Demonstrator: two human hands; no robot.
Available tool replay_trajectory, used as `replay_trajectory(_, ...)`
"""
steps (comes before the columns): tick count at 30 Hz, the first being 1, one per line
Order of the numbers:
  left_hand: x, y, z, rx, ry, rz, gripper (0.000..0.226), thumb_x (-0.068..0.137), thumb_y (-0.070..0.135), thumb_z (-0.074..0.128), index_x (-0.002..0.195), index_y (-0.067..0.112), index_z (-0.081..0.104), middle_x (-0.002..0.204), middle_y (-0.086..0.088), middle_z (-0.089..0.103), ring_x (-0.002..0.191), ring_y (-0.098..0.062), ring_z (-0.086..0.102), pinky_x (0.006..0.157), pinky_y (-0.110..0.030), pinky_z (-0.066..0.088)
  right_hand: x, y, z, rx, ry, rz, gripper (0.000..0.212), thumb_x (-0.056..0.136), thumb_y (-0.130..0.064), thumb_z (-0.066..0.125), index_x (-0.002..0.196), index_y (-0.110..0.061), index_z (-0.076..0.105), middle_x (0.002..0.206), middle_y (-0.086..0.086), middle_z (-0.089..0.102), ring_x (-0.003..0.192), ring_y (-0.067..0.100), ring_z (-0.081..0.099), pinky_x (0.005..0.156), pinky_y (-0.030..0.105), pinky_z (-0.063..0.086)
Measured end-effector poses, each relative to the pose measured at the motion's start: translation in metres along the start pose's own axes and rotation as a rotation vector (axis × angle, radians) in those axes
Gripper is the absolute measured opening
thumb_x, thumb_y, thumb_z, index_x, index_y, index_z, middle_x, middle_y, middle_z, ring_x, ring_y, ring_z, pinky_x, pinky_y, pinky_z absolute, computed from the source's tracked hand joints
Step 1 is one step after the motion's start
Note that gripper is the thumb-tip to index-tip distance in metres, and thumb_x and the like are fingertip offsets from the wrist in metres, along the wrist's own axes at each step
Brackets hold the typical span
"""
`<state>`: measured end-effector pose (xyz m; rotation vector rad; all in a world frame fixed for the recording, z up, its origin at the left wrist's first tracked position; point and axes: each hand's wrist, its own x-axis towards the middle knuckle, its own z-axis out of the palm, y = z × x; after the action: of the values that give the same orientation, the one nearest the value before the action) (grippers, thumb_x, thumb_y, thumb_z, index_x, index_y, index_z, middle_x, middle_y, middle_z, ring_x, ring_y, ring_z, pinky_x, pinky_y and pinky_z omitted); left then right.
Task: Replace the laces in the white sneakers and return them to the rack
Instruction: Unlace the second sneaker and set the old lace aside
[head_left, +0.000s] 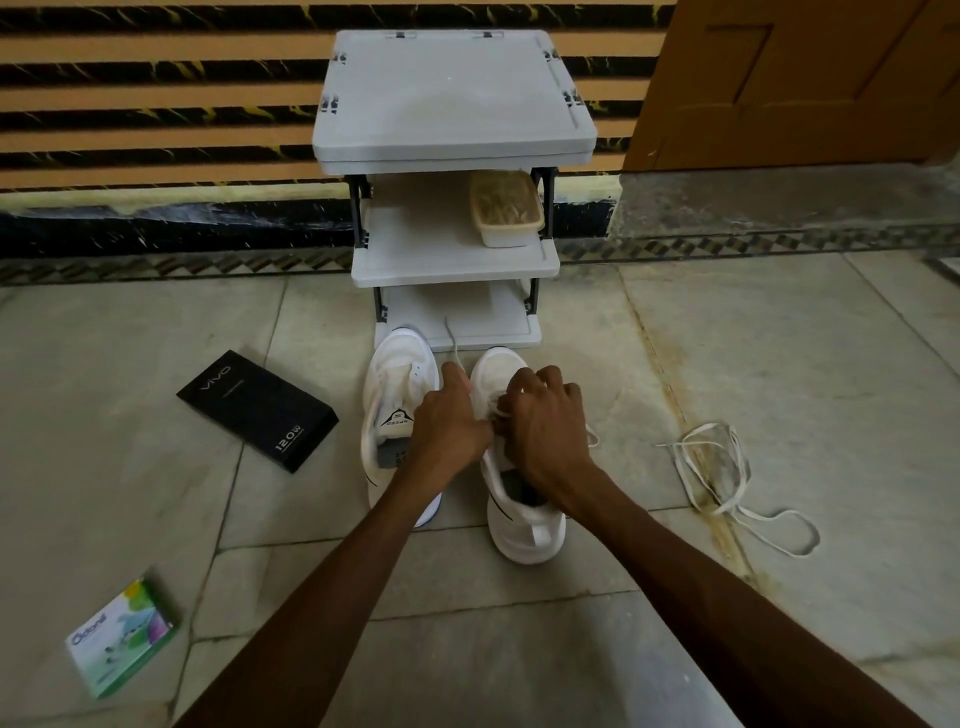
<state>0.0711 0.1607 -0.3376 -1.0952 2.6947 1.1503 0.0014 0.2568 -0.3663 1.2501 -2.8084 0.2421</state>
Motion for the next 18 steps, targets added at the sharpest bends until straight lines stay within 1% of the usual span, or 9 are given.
replay_trajectory(3, 0.001, -0.001, -0.002, 0.007, 0.000, 0.009, 0.046, 0.081, 0.012, 0.068, 0.115, 0.013, 0.036, 0.089, -0.006, 0.051, 0.075, -0.021, 0.052, 0.051, -0.024, 0.037, 0.003, 0.011, -0.007, 0.412, 0.212, 0.188, 0.015, 0.079, -0.018, 0.072, 0.093, -0.012, 0.070, 0.106, 0.002, 0.062, 0.100, 0.018, 0.054, 0.081, 0.029, 0.048)
replay_trajectory(5, 0.001, 0.000, -0.002, 0.042, -0.001, 0.025, 0.046, 0.081, 0.010, 0.067, 0.115, 0.011, 0.036, 0.087, -0.006, 0.051, 0.075, -0.022, 0.052, 0.047, -0.022, 0.030, 0.015, 0.024, -0.018, 1.024, 0.384, 0.642, 0.007, 0.082, -0.011, 0.069, 0.088, -0.009, 0.069, 0.094, 0.003, 0.066, 0.089, 0.016, 0.063, 0.076, 0.027, 0.055)
replay_trajectory(7, 0.001, 0.001, -0.002, 0.060, -0.011, 0.034, 0.047, 0.080, 0.010, 0.068, 0.115, 0.010, 0.036, 0.088, -0.006, 0.052, 0.079, -0.024, 0.054, 0.050, -0.024, 0.030, 0.028, 0.036, -0.037, 1.790, 0.389, 1.050, 0.009, 0.089, -0.001, 0.056, 0.092, 0.001, 0.064, 0.090, 0.013, 0.068, 0.082, 0.020, 0.066, 0.079, 0.035, 0.059)
replay_trajectory(8, 0.001, 0.002, -0.001, 0.057, -0.016, 0.035, 0.047, 0.080, 0.010, 0.068, 0.116, 0.010, 0.037, 0.089, -0.006, 0.052, 0.080, -0.024, 0.054, 0.051, -0.025, 0.031, 0.031, 0.039, -0.043, 2.033, 0.353, 1.086, 0.013, 0.091, 0.003, 0.046, 0.090, 0.001, 0.060, 0.086, 0.015, 0.065, 0.077, 0.020, 0.065, 0.076, 0.035, 0.058)
replay_trajectory(9, 0.001, 0.002, -0.001, 0.052, -0.018, 0.032, 0.048, 0.080, 0.011, 0.069, 0.116, 0.010, 0.037, 0.091, -0.006, 0.052, 0.080, -0.023, 0.052, 0.052, -0.025, 0.031, 0.032, 0.037, -0.047, 2.099, 0.290, 1.052, 0.018, 0.089, 0.006, 0.040, 0.085, -0.002, 0.055, 0.079, 0.012, 0.062, 0.067, 0.018, 0.061, 0.068, 0.032, 0.055)
replay_trajectory(10, 0.002, 0.002, -0.001, 0.049, -0.018, 0.027, 0.048, 0.080, 0.011, 0.069, 0.117, 0.010, 0.038, 0.092, -0.006, 0.052, 0.080, -0.022, 0.051, 0.052, -0.024, 0.031, 0.032, 0.033, -0.049, 2.011, 0.211, 0.972, 0.021, 0.086, 0.006, 0.037, 0.078, -0.008, 0.051, 0.072, 0.008, 0.057, 0.057, 0.015, 0.053, 0.058, 0.028, 0.049)
replay_trajectory(12, 0.002, 0.001, -0.002, 0.035, -0.018, 0.015, 0.048, 0.080, 0.012, 0.070, 0.117, 0.012, 0.039, 0.093, -0.004, 0.051, 0.081, -0.020, 0.050, 0.052, -0.022, 0.033, 0.028, 0.021, -0.040, 1.550, 0.083, 0.767, 0.019, 0.086, -0.003, 0.042, 0.075, -0.014, 0.054, 0.069, 0.002, 0.056, 0.055, 0.012, 0.048, 0.051, 0.026, 0.041)
replay_trajectory(15, 0.003, -0.001, -0.002, -0.043, -0.026, -0.017, 0.048, 0.079, 0.014, 0.071, 0.115, 0.015, 0.039, 0.096, -0.007, 0.054, 0.084, -0.024, 0.058, 0.061, -0.031, 0.052, 0.021, 0.018, -0.018, 0.770, -0.081, 0.333, 0.014, 0.091, -0.024, 0.057, 0.090, -0.022, 0.071, 0.091, 0.001, 0.071, 0.077, 0.015, 0.066, 0.068, 0.031, 0.055)
replay_trajectory(18, 0.004, 0.000, -0.003, -0.059, -0.044, -0.052, 0.048, 0.079, 0.015, 0.072, 0.113, 0.018, 0.037, 0.100, -0.011, 0.056, 0.090, -0.031, 0.063, 0.078, -0.045, 0.058, 0.018, 0.013, -0.012, 0.366, -0.207, 0.155, 0.019, 0.088, -0.027, 0.063, 0.097, -0.016, 0.076, 0.093, 0.011, 0.073, 0.082, 0.025, 0.067, 0.078, 0.036, 0.056)
